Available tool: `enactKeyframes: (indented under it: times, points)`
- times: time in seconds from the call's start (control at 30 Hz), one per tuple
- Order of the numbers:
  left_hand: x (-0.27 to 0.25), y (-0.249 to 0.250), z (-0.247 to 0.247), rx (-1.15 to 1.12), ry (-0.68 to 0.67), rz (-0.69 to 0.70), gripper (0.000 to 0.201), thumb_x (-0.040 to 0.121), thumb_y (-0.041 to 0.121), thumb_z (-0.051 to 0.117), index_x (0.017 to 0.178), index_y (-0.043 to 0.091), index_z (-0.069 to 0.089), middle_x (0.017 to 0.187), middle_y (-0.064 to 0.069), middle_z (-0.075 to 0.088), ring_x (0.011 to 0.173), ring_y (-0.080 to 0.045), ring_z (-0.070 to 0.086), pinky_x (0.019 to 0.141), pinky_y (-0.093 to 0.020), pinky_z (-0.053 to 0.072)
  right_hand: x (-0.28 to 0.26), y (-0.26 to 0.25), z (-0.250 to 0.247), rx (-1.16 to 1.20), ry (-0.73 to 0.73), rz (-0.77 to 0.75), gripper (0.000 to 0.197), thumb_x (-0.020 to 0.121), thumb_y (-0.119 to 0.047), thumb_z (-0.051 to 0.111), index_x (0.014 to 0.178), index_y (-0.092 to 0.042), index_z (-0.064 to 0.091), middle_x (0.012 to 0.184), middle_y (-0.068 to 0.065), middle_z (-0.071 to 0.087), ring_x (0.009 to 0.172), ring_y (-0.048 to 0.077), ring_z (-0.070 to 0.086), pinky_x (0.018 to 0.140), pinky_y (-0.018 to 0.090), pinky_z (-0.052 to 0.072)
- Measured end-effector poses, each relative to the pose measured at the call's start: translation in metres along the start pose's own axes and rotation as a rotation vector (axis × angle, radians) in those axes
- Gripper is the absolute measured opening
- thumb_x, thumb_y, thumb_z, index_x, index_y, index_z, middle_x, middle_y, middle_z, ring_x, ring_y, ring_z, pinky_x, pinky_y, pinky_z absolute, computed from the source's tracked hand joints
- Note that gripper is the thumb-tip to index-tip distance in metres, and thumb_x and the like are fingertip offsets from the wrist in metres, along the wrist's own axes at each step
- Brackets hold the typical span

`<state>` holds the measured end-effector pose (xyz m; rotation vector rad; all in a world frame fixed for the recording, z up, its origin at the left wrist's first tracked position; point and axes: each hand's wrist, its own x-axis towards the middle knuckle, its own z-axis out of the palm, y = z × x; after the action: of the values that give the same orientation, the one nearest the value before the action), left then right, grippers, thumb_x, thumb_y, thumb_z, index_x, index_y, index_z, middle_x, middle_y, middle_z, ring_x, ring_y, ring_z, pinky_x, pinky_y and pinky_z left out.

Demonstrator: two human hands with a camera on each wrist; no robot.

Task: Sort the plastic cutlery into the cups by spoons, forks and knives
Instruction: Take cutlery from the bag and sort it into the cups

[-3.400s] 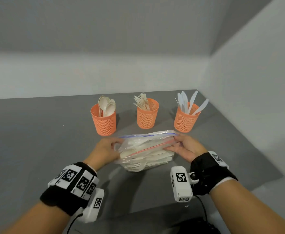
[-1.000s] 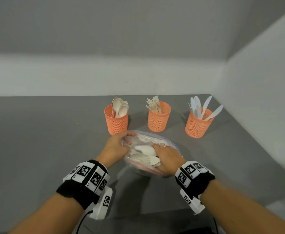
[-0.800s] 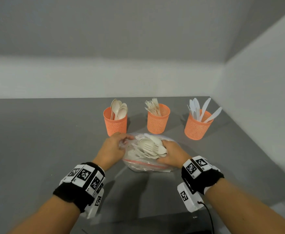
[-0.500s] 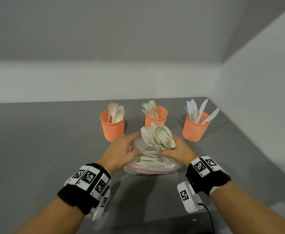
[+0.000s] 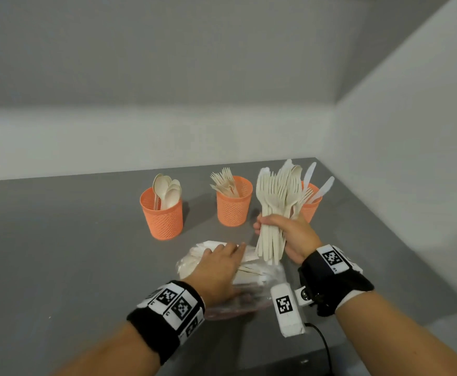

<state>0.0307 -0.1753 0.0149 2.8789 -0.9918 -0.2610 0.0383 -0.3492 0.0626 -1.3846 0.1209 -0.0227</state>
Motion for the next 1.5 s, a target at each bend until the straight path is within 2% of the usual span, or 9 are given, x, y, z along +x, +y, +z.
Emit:
enactKeyframes:
  times: [0.13,0.3,0.53,0.63,0.8,1.03,1.17,1.37,1.5]
  points:
    - [0.004,0.006,0.016,0.169,-0.063,0.038,0.066,0.085,0.012,0.052,0.142,0.005,0.020,0.143,-0.013,0.024,0.126,-0.032,0.031,0.104,-0.041,0.030,0.004,-0.008,-0.005,0.047,0.052,-0.004,0.013,0.081,0.007,0.058,0.085,-0.006,0.061,0.061,0.006,0.062,0.056,0.017,0.064,0.072,0.038,0.056]
    - [0.007,0.002,0.000,0.051,-0.142,0.020,0.053,0.091,0.019,0.045,0.140,0.005,0.029,0.148,-0.013,0.022,0.129,-0.031,0.030,0.107,-0.043,0.031,-0.002,-0.019,-0.004,0.002,-0.020,0.014,0.013,0.080,0.005,0.061,0.092,-0.002,0.062,0.066,0.007,0.063,0.053,0.015,0.063,0.058,0.029,0.057]
    - [0.004,0.033,-0.063,-1.018,0.298,-0.056,0.043,0.087,0.055,0.048,0.107,0.017,0.053,0.094,0.010,0.057,0.089,-0.004,0.057,0.078,-0.006,0.042,-0.008,-0.008,0.027,-0.408,0.014,-0.168,0.023,0.087,0.001,0.055,0.109,-0.002,0.058,0.091,0.005,0.062,0.081,0.013,0.060,0.073,0.018,0.051]
    - [0.016,0.036,-0.056,-1.553,0.209,-0.144,0.065,0.077,0.053,0.065,0.128,0.018,0.048,0.116,0.001,0.065,0.106,-0.011,0.063,0.095,-0.029,0.050,-0.010,0.002,0.036,-0.759,-0.098,-0.193,0.046,0.086,0.002,0.056,0.130,0.001,0.043,0.121,0.009,0.056,0.103,0.007,0.055,0.080,0.002,0.040]
    - [0.023,0.013,-0.058,-1.879,0.287,-0.193,0.048,0.089,0.042,0.054,0.131,0.020,0.051,0.122,0.000,0.065,0.112,-0.015,0.061,0.097,-0.034,0.048,-0.003,0.004,0.047,-0.991,-0.334,-0.433,0.094,0.070,-0.016,0.059,0.149,-0.012,0.008,0.150,0.007,0.024,0.142,0.019,0.022,0.117,0.033,0.026]
    - [0.018,-0.009,-0.060,-2.073,0.335,-0.118,0.020,0.087,0.015,0.056,0.104,0.006,0.064,0.087,-0.009,0.070,0.082,-0.021,0.068,0.070,-0.034,0.058,-0.010,0.000,0.045,-0.779,-0.376,-0.424,0.055,0.084,-0.029,0.054,0.135,-0.010,0.046,0.139,0.003,0.041,0.133,0.012,0.035,0.112,0.024,0.030]
    - [0.015,-0.011,-0.060,-2.057,0.349,-0.144,0.031,0.072,0.010,0.063,0.101,-0.001,0.065,0.090,-0.013,0.067,0.081,-0.021,0.067,0.069,-0.031,0.057,-0.002,-0.020,0.037,-0.754,-0.173,-0.468,0.016,0.090,-0.008,0.056,0.098,-0.004,0.070,0.097,-0.006,0.051,0.091,-0.009,0.051,0.076,0.002,0.039]
    - [0.012,-0.008,-0.062,-2.014,0.269,-0.106,0.008,0.072,0.003,0.056,0.079,0.005,0.059,0.061,-0.002,0.062,0.057,-0.014,0.063,0.056,-0.024,0.053,0.019,-0.039,0.041,-0.568,-0.073,-0.190,0.021,0.089,-0.025,0.059,0.103,-0.012,0.065,0.089,0.000,0.062,0.085,0.015,0.057,0.082,0.024,0.047]
    - [0.012,-0.008,-0.060,-1.971,0.202,-0.132,0.012,0.075,0.006,0.057,0.085,0.002,0.061,0.072,-0.007,0.066,0.060,-0.018,0.068,0.058,-0.027,0.055,0.017,-0.037,0.049,-0.360,-0.121,-0.048,0.015,0.093,-0.018,0.052,0.093,-0.009,0.064,0.071,0.001,0.057,0.063,0.011,0.051,0.052,0.019,0.040]
